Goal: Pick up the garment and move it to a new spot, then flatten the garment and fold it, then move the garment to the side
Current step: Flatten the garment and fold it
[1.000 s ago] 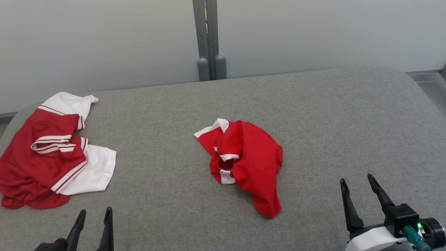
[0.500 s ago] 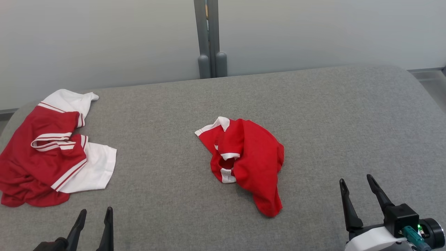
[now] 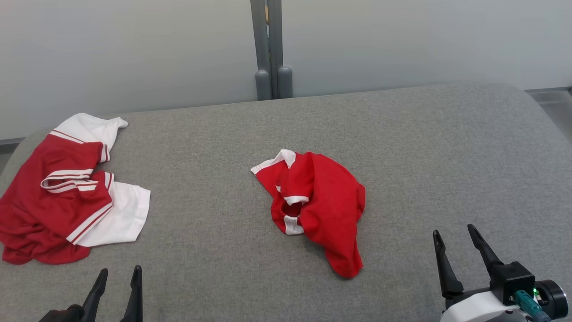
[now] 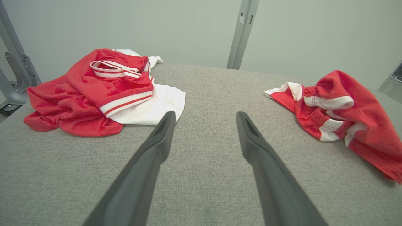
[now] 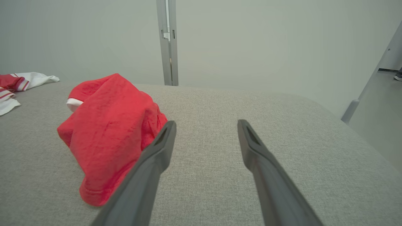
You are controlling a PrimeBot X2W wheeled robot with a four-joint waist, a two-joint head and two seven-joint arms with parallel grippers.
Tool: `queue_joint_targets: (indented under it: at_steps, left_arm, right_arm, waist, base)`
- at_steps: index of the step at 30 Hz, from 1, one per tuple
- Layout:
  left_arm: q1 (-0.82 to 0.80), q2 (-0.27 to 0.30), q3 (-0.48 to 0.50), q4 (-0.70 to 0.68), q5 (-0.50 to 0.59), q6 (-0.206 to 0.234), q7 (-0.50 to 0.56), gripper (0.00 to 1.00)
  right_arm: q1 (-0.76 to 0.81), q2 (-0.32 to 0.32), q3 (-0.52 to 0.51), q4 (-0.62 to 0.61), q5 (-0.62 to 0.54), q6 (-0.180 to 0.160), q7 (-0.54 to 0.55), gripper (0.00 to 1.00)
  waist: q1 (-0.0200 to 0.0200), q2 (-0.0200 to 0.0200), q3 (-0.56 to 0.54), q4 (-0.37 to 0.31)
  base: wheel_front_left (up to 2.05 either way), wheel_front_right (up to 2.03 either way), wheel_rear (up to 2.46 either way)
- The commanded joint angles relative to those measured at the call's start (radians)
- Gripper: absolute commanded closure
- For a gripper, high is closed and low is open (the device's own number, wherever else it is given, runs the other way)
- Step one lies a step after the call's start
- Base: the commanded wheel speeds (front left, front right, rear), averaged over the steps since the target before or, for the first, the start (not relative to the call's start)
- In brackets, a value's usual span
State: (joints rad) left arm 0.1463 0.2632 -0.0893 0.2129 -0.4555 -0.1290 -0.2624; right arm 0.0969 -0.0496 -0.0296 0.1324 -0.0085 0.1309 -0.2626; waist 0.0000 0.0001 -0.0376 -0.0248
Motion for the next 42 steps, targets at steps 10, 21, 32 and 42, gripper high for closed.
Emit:
queue_joint_targets:
  at_steps: [10, 21, 32, 42]
  left_arm:
    - [-0.052, -0.008, -0.017, 0.005, -0.018, -0.003, -0.003, 0.0]
    - [-0.339, 0.007, -0.178, 0.119, -0.163, -0.003, 0.07, 0.0]
    - [-0.484, -0.008, -0.376, 0.086, -0.344, -0.003, 0.271, 0.0]
    - [-0.515, -0.002, -0.481, 0.192, -0.365, -0.003, 0.343, 0.0]
  right_arm:
    - [-0.012, -0.002, 0.009, -0.007, 0.0, 0.0, -0.003, 0.0]
    - [-0.084, -0.002, 0.062, -0.037, 0.009, 0.0, -0.003, 0.0]
    - [-0.12, -0.002, 0.077, -0.035, 0.02, 0.0, -0.003, 0.0]
    - [-0.136, -0.002, 0.095, -0.038, 0.028, 0.0, -0.003, 0.0]
  waist:
    - [0.0, -0.0001, 0.021, -0.01]
    - [0.0, -0.0001, 0.156, -0.046]
    - [0.0, -0.0001, 0.212, -0.096]
    - [0.0, -0.0001, 0.238, -0.144]
  base:
    - [0.0, 0.0, 0.0]
    - [0.0, 0.0, 0.0]
    - [0.0, 0.0, 0.0]
    - [0.0, 0.0, 0.0]
